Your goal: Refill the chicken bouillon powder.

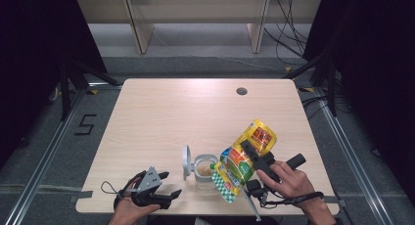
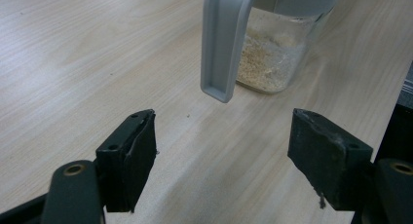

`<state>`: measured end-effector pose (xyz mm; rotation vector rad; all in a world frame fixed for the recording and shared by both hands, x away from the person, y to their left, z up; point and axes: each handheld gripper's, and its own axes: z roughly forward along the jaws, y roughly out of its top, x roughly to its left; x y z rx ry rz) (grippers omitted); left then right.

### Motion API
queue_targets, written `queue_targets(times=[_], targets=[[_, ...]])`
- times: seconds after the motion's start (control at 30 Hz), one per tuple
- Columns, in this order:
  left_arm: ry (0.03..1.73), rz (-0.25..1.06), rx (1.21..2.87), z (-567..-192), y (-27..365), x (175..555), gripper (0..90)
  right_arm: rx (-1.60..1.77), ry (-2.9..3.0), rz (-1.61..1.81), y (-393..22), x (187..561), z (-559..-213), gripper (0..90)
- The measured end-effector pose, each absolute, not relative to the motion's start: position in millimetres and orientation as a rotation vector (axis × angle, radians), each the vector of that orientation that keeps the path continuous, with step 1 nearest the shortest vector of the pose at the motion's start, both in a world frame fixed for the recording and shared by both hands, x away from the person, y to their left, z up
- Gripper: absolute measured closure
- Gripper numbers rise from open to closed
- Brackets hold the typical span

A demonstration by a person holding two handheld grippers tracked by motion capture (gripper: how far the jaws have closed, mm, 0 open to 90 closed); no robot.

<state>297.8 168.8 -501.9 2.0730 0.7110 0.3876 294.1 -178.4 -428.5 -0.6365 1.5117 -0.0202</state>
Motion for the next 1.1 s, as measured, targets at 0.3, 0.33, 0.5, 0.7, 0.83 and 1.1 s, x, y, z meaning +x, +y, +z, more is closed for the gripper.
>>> queue_targets(times=[0.3, 0.33, 0.5, 0.7, 0.83, 1.1], targets=[[0.740, 0.371, 2.059, -502.7, 167.6, 296.3, 25.3, -0.641, 1.505, -0.016, -178.8, 294.2, -428.5, 51.0], [0.749, 0.364, 2.048, -503.2, 166.8, 295.9, 25.3, -0.639, 1.505, -0.018, -178.7, 294.2, -428.5, 51.0], [0.746, 0.367, 2.052, -503.0, 167.2, 296.1, 25.3, -0.639, 1.506, -0.015, -178.8, 294.4, -428.7, 51.0], [0.745, 0.367, 2.053, -502.9, 167.4, 296.1, 25.3, -0.633, 1.513, -0.011, -179.5, 294.2, -429.1, 51.0], [0.751, 0.364, 2.044, -503.2, 166.8, 295.9, 25.3, -0.636, 1.508, -0.012, -179.1, 294.5, -428.9, 51.1], [0.706, 0.396, 2.078, -501.4, 169.5, 298.2, 25.3, -0.640, 1.506, -0.013, -179.2, 294.1, -428.5, 51.1]])
